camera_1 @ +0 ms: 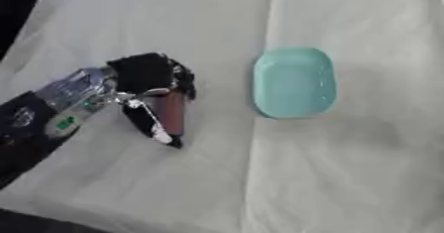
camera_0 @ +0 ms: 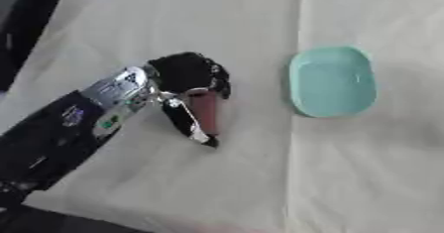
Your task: Pick up objects on the table and place them in the box.
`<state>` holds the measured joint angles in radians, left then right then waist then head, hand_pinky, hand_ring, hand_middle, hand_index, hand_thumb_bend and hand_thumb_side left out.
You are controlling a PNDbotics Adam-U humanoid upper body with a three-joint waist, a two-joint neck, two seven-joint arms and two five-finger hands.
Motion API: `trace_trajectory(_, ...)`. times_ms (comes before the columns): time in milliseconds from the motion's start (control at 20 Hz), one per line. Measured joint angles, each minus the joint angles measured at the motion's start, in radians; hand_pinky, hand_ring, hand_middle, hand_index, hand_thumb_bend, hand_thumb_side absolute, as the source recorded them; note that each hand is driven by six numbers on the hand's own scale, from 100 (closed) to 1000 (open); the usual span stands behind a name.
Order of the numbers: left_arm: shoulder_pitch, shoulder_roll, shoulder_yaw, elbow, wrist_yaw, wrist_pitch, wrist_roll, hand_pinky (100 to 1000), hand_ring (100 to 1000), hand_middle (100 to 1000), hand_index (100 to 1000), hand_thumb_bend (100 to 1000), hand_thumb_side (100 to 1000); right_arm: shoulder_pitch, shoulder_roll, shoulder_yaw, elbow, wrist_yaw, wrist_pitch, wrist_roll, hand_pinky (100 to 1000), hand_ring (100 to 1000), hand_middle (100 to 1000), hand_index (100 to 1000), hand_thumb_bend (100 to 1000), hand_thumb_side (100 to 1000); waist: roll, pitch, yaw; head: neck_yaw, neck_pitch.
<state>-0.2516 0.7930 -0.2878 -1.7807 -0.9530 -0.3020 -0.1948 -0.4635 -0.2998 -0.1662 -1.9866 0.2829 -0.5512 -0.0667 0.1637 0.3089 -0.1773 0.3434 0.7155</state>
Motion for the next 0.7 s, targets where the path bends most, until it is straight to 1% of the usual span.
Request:
trace_trajectory(50,0.004,0.0,0.0,-0.005,0.004,0.006,0.001,100,342,334,468,540,100,0.0,0.0,0.0,0.0,0.0,0.001,0.001,191,360,614,822,100,777,0.0,0.0,0.0,0.0,0.0)
trace_trajectory(350,0.013,0.007,0.003,-0.032,0.031,0.028,0.004,100,343,333,463,525,100,0.0,0.0,0.0,0.0,-0.001,0.002,0.003,190,359,613,822,100,778,0.001,0.0,0.0,0.0,-0.001)
trace_trajectory(500,0.009,0.014,0.016,-0.052,0.044,0.037,0.008,100,345,334,463,520,100,0.001,0.0,0.0,0.0,-0.001,0.003,0.006,190,359,613,822,100,778,0.002,0.0,0.0,0.0,-0.004)
trace_trajectory(600,-0.003,0.03,0.03,-0.072,0.057,0.044,0.009,114,364,348,482,529,100,0.001,0.0,0.0,0.0,-0.001,0.004,0.008,189,358,612,822,100,778,0.003,-0.001,0.0,0.0,-0.005)
trace_trajectory(650,-0.011,0.041,0.04,-0.083,0.064,0.05,0.007,116,368,355,489,261,100,0.002,0.0,0.0,0.0,-0.001,0.005,0.01,190,359,613,822,100,790,0.003,-0.001,0.001,0.0,-0.005)
trace_trajectory(700,-0.019,0.052,0.052,-0.093,0.074,0.057,0.003,119,370,354,490,545,100,0.002,0.0,0.0,0.0,-0.001,0.006,0.011,189,359,613,822,100,778,0.004,-0.002,0.002,0.0,-0.005)
